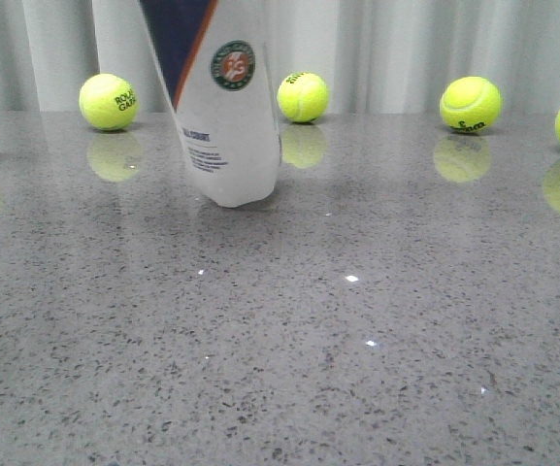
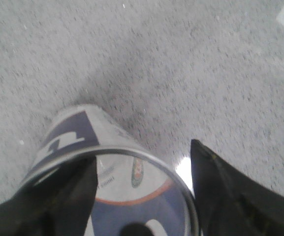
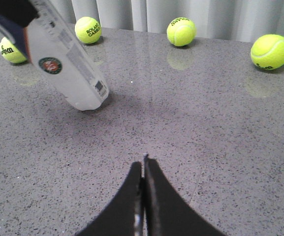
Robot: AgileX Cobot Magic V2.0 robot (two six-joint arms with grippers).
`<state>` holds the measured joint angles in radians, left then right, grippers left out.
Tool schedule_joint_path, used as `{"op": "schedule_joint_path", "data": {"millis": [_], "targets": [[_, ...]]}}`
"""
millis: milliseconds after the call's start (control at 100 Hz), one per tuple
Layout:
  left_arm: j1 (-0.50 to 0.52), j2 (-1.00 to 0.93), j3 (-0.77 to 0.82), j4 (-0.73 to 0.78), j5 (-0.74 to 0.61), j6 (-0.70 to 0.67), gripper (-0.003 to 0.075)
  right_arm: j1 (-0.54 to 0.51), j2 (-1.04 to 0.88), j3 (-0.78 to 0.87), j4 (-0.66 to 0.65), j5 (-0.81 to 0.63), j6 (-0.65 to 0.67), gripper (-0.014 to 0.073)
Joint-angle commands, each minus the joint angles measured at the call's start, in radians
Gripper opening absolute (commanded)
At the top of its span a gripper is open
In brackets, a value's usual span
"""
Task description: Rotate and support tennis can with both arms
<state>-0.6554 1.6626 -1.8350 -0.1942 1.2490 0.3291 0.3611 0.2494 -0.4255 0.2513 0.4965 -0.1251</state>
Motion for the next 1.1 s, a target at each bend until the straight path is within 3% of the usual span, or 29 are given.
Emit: {"op": "schedule_joint_path", "data": {"millis": [0, 240, 630, 750, 940, 1090], "targets": [[-0.007, -0.002, -0.090, -0.030, -0.054, -0.011, 0.0412, -0.004, 0.009, -0.025, 0.010, -0.072, -0.001, -0.0061], [-0.007, 0.077, -0.205, -0.027, -0.050, -0.011, 0.0412, -0.004, 0.009, -0.025, 0.010, -0.072, -0.001, -0.0061], [0.013, 0.085, -0.220, -0.027, -0.086, -0.011, 0.0401, -0.004, 0.009, -0.025, 0.010, -0.072, -0.001, -0.0061], [0.013, 0.064, -0.221, -0.025, -0.150, -0.011, 0.0281, -0.004, 0.009, -0.025, 0.010, -0.072, -0.001, -0.0061], [0.011, -0.005, -0.165, -0.030, -0.249, -0.013, -0.0021, -0.004, 0.009, -0.025, 0.010, -0.072, -0.001, -0.0061], [0.011, -0.079, -0.059, -0.031, -0.320, -0.013, -0.0019, -0.004, 0.009, -0.025, 0.010, -0.072, -0.001, -0.0061]]}}
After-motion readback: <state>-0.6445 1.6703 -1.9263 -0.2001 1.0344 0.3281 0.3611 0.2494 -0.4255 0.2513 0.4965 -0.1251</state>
